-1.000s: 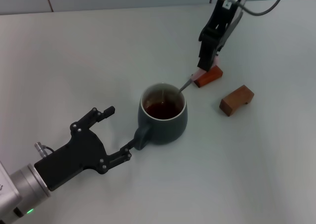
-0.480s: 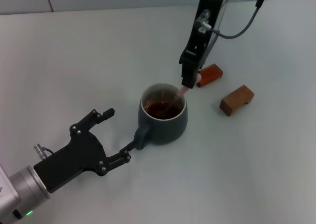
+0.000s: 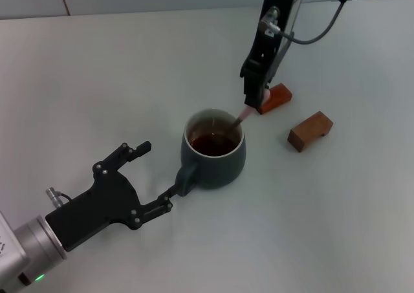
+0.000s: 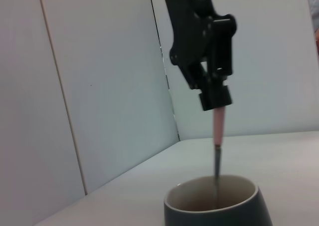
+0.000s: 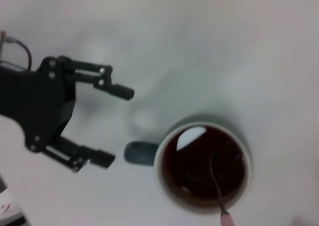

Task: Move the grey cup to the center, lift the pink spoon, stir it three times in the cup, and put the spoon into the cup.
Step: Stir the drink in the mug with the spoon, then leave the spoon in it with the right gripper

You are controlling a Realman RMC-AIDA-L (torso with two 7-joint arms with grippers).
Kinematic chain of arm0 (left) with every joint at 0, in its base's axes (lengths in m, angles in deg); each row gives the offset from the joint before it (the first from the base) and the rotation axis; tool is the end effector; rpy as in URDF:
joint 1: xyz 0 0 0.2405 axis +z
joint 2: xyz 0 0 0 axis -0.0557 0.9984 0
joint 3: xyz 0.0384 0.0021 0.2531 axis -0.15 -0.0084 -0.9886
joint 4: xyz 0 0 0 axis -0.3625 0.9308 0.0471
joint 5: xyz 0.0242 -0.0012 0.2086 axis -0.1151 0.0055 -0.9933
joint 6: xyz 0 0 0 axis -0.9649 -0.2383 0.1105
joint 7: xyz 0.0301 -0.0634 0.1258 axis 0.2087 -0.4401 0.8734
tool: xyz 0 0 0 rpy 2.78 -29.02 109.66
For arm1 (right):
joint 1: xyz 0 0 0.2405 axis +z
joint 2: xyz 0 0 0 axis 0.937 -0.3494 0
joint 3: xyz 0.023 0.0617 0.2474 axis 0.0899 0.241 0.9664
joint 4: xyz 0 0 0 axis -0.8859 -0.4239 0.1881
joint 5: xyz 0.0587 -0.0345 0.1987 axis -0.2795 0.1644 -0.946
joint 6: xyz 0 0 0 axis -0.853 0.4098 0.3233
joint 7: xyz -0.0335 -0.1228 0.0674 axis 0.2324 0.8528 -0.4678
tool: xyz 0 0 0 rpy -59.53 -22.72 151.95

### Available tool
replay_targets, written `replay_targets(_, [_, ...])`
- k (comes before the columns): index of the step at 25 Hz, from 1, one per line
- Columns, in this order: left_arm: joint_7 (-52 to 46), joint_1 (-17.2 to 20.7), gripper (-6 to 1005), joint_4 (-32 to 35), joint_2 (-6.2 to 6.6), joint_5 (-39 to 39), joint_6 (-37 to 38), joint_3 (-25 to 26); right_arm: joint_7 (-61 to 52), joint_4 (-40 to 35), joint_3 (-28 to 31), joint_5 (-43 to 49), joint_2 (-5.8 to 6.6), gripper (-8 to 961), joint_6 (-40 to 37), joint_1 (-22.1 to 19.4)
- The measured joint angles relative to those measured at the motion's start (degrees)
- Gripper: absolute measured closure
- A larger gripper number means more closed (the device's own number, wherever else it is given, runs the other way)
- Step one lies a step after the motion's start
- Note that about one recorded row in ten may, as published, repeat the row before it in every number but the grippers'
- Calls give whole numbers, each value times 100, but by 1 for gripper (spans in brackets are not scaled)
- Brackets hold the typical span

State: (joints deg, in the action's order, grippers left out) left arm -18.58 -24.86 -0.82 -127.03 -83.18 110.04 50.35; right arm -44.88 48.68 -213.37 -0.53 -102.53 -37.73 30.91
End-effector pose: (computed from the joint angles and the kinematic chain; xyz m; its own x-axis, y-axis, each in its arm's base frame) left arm -0.2999 0.2375 -0.0806 0.8235 -0.1340 0.5513 0.2307 -0.8087 -0.5411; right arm 0.0287 0.4131 -0.0082 0.6119 -0.5411 0.5769 -0.4949 -0.8309 -0.2544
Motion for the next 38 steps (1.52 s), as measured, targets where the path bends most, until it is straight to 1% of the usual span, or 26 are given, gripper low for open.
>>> replay_targets(5, [0,-18,163,0,0,2,-4,-7,32,-104,0,-268,-54,832,-18,46])
replay_targets(11, [1,-29,163,0,-6,3,-8,-8,33,-115,0,-206,-39,832,186,71])
replay_targets(14, [1,-1,163,0,-8,3,-4,-1,14,-75,0,-58,-16,832,140,71])
replay_targets(18, [1,17,163,0,-9,4,3,1,4,-64,0,86,-18,832,-43,69])
replay_targets(22, [1,-4,163,0,-9,4,2,-2,26,-113,-1,-24,-77,832,-126,116])
replay_targets(26, [1,-7,163,0,-9,4,15,-23,24,-115,0,-22,-111,832,122,150])
replay_targets(28, [1,12,163,0,-8,3,22,-24,18,-100,-1,46,-90,832,177,149])
replay_targets(30, [1,31,163,-1,-8,3,25,-30,1,-63,-1,108,-31,832,173,94])
replay_targets(34, [1,39,163,0,-8,3,27,-35,-1,-78,0,110,-18,832,36,56])
replay_targets(35, [1,40,163,0,-8,3,27,-35,3,-100,0,96,-30,832,-3,55])
replay_targets(38, [1,41,163,-2,-8,3,30,-35,33,-190,1,62,-122,832,77,94])
